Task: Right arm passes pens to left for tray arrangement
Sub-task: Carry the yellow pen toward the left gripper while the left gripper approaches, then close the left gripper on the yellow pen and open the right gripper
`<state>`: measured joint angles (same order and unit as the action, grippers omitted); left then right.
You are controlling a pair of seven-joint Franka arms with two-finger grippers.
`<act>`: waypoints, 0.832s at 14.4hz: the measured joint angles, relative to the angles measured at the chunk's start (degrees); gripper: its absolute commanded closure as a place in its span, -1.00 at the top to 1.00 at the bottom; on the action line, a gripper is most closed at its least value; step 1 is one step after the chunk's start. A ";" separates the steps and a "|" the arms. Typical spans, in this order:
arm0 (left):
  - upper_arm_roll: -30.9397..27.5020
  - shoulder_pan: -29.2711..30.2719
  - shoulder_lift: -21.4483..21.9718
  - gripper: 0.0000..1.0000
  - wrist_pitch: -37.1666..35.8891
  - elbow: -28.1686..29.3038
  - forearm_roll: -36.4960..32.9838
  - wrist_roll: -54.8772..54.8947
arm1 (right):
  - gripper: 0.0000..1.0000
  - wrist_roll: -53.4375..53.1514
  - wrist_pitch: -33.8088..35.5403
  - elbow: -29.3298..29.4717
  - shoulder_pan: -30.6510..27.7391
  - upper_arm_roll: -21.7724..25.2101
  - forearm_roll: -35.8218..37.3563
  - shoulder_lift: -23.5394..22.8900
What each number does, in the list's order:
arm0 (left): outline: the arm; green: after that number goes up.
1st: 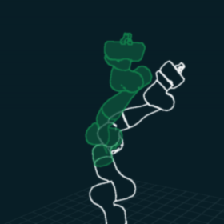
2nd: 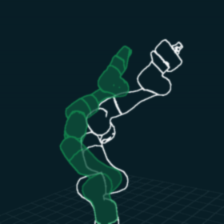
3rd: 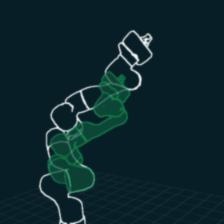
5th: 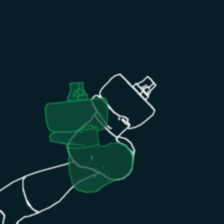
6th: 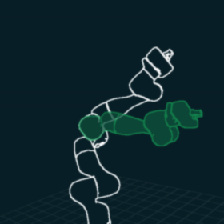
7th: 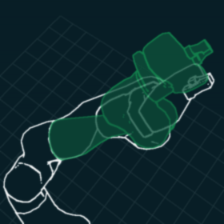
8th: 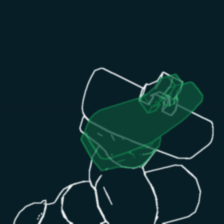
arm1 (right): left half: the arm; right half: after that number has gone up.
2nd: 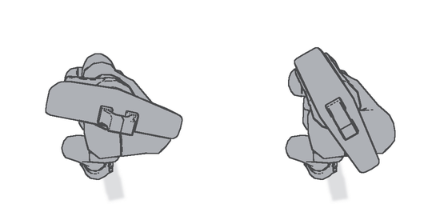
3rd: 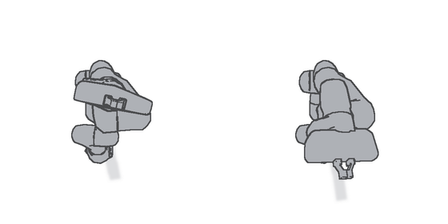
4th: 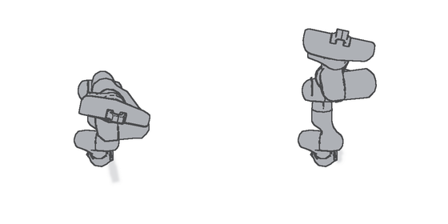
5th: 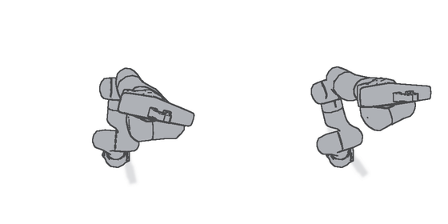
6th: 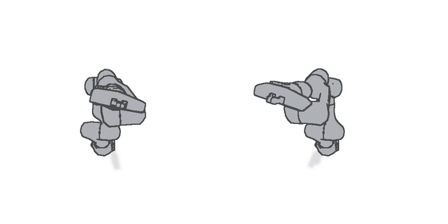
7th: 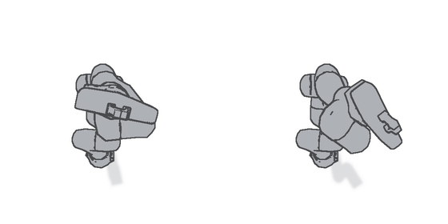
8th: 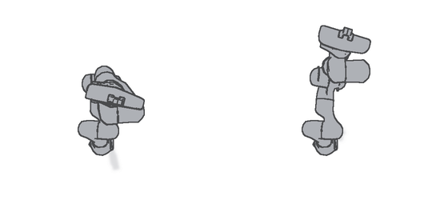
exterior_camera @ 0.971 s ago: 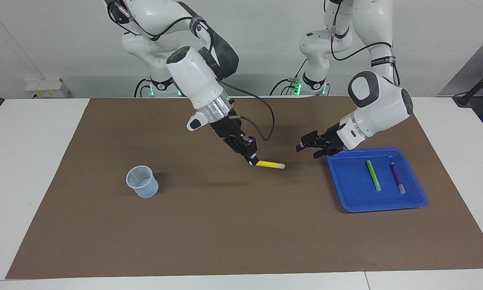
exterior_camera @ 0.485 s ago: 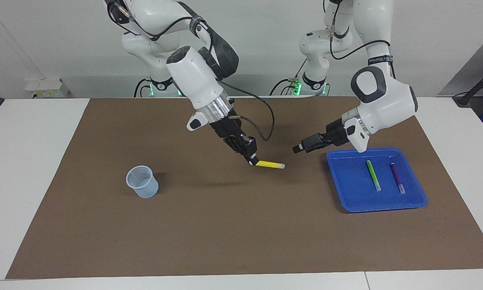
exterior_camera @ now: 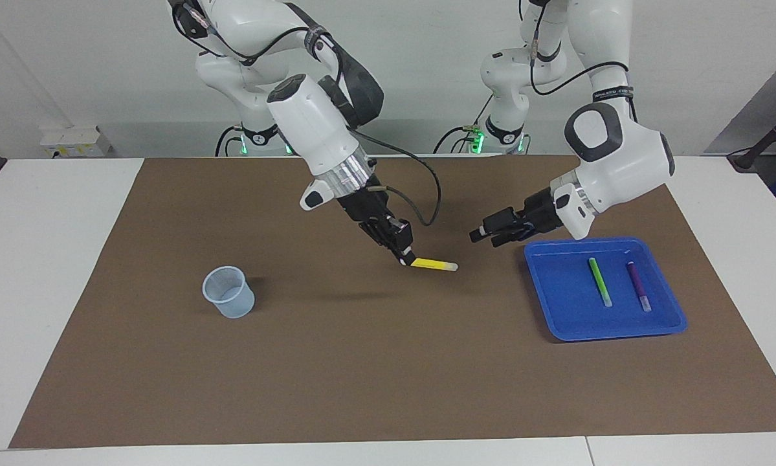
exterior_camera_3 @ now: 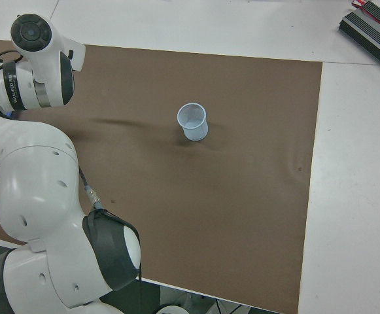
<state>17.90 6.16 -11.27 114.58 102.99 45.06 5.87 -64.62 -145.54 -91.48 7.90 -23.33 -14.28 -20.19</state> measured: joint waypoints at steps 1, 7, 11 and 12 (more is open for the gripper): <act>0.00 -0.35 -0.01 0.98 1.21 -0.08 -0.38 5.41 | -1.00 0.00 0.00 0.00 0.00 0.00 0.00 0.00; 0.06 -4.14 -0.10 0.98 11.04 -0.52 -8.15 29.56 | -1.00 0.00 0.00 0.00 0.00 0.00 0.00 0.00; 0.05 -4.39 -0.39 0.98 11.76 -2.96 -9.92 32.65 | -1.00 0.00 0.00 0.00 -0.01 0.03 0.00 0.00; 0.06 -4.40 -0.64 0.97 11.75 -3.75 -10.42 33.47 | -1.00 0.00 -0.02 0.00 -0.01 0.07 0.00 0.00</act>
<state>17.96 1.76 -11.91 126.33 99.24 34.64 39.34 -64.62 -145.56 -91.48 7.88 -23.26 -14.28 -20.19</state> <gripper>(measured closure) 0.009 0.819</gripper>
